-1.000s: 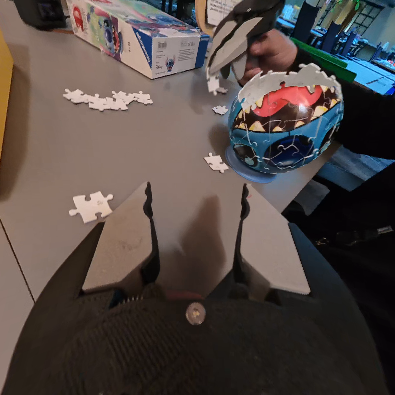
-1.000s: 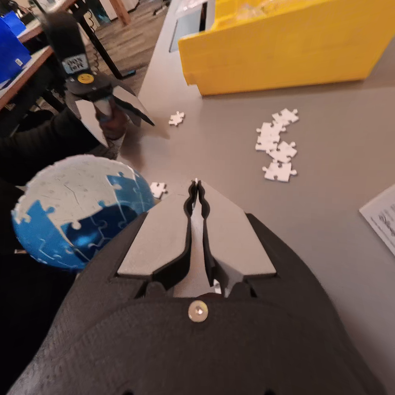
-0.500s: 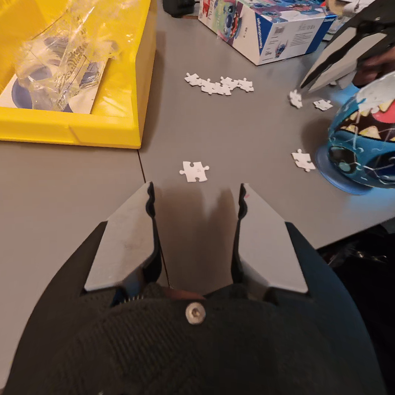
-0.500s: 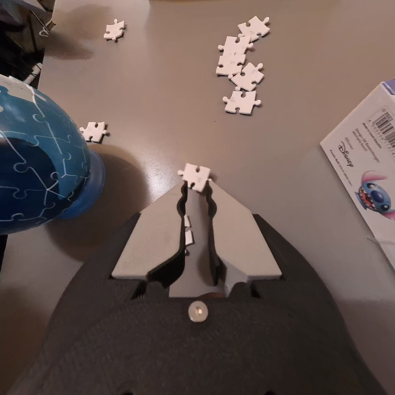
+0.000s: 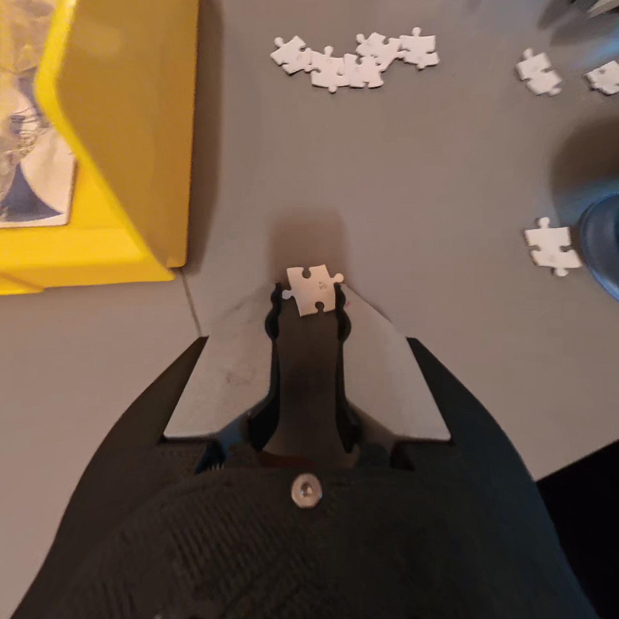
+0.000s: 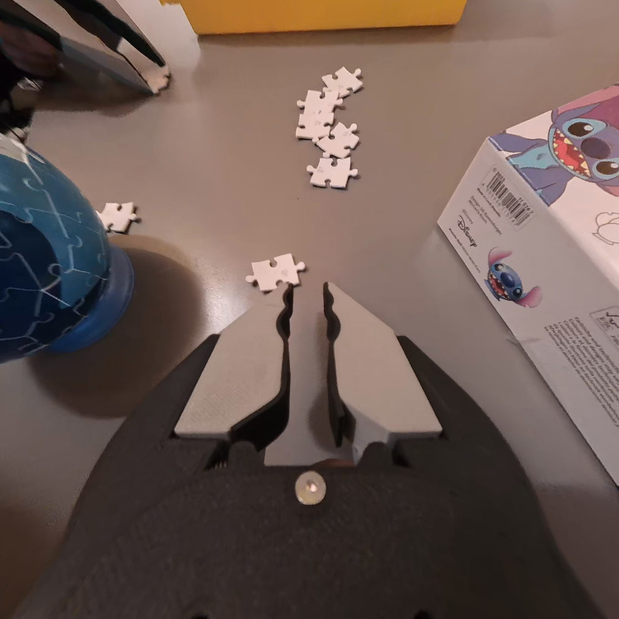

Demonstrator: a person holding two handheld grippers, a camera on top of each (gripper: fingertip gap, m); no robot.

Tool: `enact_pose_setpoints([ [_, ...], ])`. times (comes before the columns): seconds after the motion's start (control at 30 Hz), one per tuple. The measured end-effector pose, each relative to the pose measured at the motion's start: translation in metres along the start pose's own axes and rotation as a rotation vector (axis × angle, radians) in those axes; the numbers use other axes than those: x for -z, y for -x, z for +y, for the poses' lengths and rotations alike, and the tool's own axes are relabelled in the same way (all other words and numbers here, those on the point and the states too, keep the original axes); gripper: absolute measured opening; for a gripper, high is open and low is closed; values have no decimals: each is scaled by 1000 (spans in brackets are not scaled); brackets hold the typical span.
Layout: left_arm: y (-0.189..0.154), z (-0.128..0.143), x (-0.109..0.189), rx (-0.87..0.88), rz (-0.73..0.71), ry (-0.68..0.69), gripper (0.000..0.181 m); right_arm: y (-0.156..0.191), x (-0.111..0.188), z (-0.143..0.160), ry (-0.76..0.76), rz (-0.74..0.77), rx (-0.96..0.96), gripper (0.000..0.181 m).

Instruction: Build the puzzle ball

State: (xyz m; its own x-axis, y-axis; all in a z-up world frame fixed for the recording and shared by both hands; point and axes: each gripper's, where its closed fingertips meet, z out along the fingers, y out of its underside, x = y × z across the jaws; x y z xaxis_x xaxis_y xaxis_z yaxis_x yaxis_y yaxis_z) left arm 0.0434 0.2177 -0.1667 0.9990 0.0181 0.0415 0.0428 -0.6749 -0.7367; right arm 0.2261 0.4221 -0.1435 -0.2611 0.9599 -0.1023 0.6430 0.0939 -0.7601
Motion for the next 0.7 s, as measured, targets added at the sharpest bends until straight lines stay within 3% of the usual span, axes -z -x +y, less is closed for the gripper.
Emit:
enact_pose_setpoints([
  [0.13,-26,-12,-9,36,120,-16,30,-5,2,3,5,58,48,13],
  [0.27,-41,-24,-27,-37,133,0,30,-13,10,-1,-79,113,26,13],
  [0.33,-51,-30,-34,-67,163,-1,52,-17,18,-3,-143,146,13,14],
  [0.4,-48,-33,-38,-70,129,-1,56,-21,27,-2,-186,188,12,16],
  [0.53,-42,-35,-32,-3,130,-38,64,-31,43,10,-217,321,28,19],
  [0.7,-43,-42,-15,57,194,-145,71,-21,58,15,-266,356,68,31],
])
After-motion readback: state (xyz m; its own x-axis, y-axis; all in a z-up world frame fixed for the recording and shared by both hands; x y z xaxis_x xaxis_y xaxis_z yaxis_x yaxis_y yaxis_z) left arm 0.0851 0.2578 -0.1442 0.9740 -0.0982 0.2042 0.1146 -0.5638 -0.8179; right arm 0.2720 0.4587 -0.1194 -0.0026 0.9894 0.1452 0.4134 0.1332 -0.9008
